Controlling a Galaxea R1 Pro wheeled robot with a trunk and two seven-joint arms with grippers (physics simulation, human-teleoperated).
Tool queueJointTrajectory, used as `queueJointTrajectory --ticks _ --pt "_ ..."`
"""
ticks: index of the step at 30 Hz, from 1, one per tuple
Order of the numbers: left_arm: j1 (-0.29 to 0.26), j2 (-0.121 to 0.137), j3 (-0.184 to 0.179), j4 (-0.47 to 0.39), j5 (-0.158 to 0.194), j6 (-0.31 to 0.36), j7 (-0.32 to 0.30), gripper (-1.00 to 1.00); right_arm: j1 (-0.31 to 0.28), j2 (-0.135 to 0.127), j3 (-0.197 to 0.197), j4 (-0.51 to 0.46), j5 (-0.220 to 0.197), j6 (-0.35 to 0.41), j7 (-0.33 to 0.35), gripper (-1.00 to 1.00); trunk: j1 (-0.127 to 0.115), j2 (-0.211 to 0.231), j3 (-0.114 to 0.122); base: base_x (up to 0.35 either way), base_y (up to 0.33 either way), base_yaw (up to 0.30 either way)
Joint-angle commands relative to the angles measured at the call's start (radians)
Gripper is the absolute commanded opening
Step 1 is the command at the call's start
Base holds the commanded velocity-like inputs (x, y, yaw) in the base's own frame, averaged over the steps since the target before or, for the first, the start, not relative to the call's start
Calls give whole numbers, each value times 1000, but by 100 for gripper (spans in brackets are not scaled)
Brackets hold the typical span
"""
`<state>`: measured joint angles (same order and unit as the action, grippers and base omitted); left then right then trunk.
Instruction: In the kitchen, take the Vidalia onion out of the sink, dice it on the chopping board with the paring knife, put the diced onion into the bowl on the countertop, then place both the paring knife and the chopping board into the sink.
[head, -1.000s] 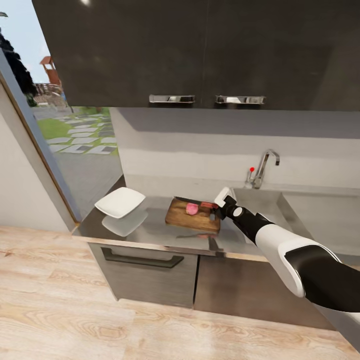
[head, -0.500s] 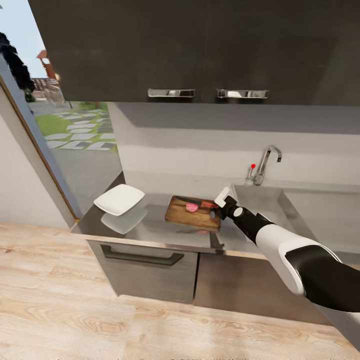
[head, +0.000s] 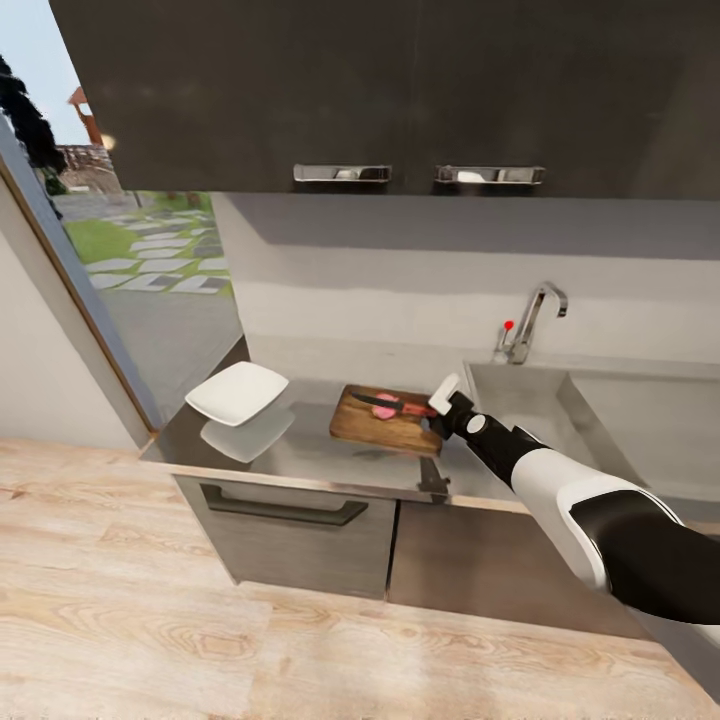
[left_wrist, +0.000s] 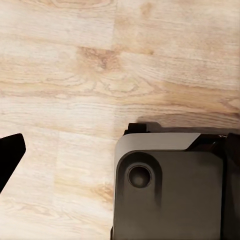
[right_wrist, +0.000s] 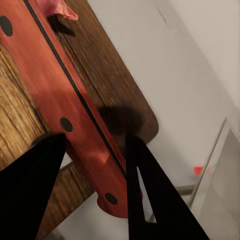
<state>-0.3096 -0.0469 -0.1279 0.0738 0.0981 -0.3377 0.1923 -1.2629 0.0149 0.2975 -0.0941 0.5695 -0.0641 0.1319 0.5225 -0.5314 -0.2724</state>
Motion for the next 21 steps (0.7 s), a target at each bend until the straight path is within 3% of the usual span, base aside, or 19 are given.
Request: queueJointTrajectory --ticks 1,10,21 --pt "-2 -1 -9 4 10 -7 1 100 -1 0 2 1 3 -3 1 -100 0 -2 -3 0 0 0" --pt "-2 -1 -9 4 10 -7 1 100 -1 -1 2 1 3 -3 -1 -100 0 -2 -18 26 0 0" --pt "-2 -1 -9 4 10 -7 1 100 -1 -1 2 1 3 -3 -1 -100 0 -2 -18 1 0 0"
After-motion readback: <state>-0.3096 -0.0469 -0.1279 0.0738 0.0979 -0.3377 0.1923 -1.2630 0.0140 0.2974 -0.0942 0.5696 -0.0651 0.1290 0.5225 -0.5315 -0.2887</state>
